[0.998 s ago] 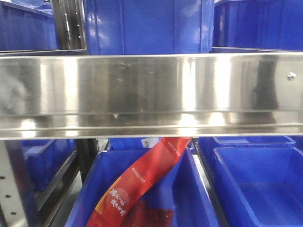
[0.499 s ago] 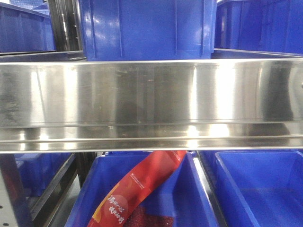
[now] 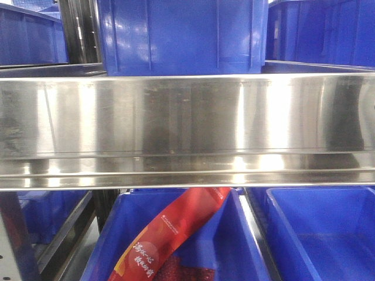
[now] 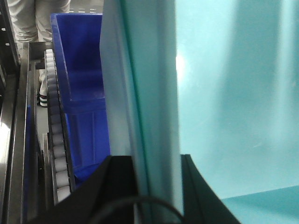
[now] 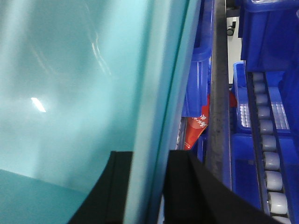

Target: Move two blue bins to right shelf middle

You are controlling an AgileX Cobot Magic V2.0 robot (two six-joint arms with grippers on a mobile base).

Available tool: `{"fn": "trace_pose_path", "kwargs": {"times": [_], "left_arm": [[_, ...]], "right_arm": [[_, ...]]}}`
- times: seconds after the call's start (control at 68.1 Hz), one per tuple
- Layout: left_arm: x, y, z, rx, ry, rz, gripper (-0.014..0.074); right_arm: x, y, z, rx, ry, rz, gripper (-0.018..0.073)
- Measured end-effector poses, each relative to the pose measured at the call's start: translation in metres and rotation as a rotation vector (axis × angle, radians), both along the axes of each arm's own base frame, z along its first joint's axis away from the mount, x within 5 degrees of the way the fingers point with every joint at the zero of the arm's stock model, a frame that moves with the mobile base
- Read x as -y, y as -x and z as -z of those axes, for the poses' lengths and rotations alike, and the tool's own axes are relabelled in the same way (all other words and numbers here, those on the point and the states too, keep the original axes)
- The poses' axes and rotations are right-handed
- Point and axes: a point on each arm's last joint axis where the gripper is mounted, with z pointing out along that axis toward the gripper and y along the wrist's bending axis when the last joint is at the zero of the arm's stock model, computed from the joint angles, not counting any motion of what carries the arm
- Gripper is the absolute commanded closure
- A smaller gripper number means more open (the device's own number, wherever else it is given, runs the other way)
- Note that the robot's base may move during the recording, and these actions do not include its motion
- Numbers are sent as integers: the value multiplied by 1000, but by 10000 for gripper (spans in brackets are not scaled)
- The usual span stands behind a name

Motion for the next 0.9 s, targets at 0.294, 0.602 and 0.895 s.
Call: {"fn": "trace_pose_path", "kwargs": {"times": [0.294, 0.602, 0.895], "left_arm": [[0, 0, 0, 1, 1, 0, 707], [0, 0, -1, 6, 3, -1, 707], [0, 0, 1, -14, -9, 1, 707]], "right_arm": [[0, 0, 0, 0, 0, 0, 715], [0, 0, 0, 0, 0, 0, 715], [0, 0, 0, -4, 0, 1, 715]]}}
